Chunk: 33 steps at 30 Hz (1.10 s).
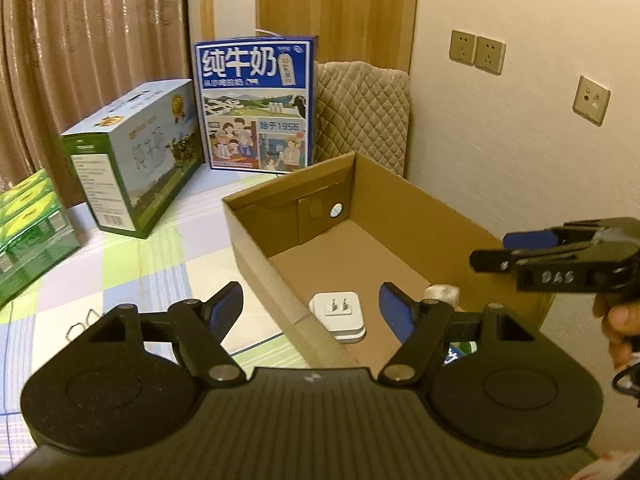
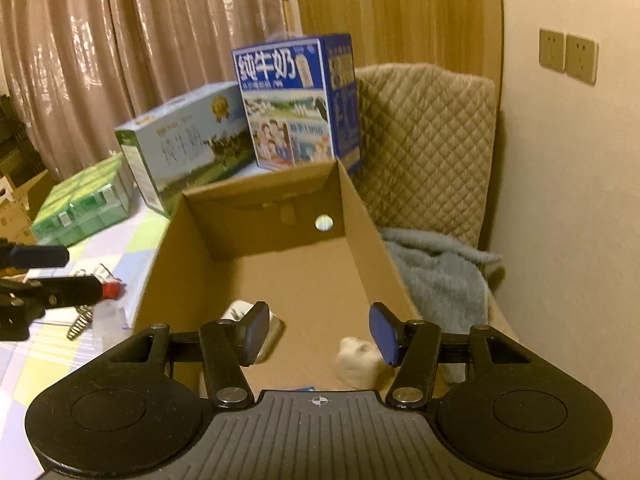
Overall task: Organize rigid objects
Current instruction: 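Open the right tool to drop the cream plug into the box, then move both tools back toward the clear plastic tube on the table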
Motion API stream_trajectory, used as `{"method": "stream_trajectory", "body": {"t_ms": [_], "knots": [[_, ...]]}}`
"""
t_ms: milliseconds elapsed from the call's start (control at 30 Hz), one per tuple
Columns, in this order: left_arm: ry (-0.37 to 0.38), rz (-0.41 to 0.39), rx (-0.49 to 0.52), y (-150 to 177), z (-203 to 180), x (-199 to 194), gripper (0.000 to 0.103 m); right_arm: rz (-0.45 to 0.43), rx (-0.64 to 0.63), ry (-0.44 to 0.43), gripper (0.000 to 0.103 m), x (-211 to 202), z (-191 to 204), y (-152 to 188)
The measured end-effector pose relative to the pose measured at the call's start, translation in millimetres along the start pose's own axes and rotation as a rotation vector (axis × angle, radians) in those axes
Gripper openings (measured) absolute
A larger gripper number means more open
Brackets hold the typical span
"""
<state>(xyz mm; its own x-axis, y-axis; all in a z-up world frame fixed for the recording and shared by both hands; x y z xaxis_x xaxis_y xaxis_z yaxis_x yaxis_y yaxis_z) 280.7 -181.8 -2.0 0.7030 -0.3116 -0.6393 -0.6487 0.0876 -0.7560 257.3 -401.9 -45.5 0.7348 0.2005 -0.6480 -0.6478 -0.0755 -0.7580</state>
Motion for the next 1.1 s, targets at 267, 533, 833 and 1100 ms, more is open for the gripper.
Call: {"method": "stream_trajectory", "body": {"t_ms": [267,533,833,1100], "knots": [[-0.042,-0.051,-0.024,-2.6,26.7,-54.5,0.071,-0.071,-0.047,-0.011,0.054,-49.7,35.6,-35.1],[-0.121,-0.118,-0.051,-3.8,69.0,-120.3,0.071,-0.147,-0.096,-0.073,0.058,-89.5,93.2,-60.0],[-0.254,-0.128,-0.098,15.2,139.2,-169.9,0.071,-0.174,-0.153,-0.17,0.061,-94.9,160.7,-55.4],[-0.321,-0.111,-0.143,44.9,190.1,-162.8,0.071,-0.172,-0.144,-0.213,0.061,-61.0,201.8,-37.1]]}}
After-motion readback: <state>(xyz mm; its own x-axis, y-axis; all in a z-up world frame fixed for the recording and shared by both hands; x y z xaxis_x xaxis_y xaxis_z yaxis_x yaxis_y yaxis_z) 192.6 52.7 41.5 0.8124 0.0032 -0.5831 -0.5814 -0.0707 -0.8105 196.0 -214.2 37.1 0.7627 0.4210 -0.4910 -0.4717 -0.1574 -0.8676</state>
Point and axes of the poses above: each gripper's, at about its wrist camera, not at the fingertips, and x roughly the way its jaws point, z to its left, y to its underside, the point moved 6 cm from there along x, roughly the way its jaws point, and after that the axes turned 10 degrees about -x, right-handed, at the moved point
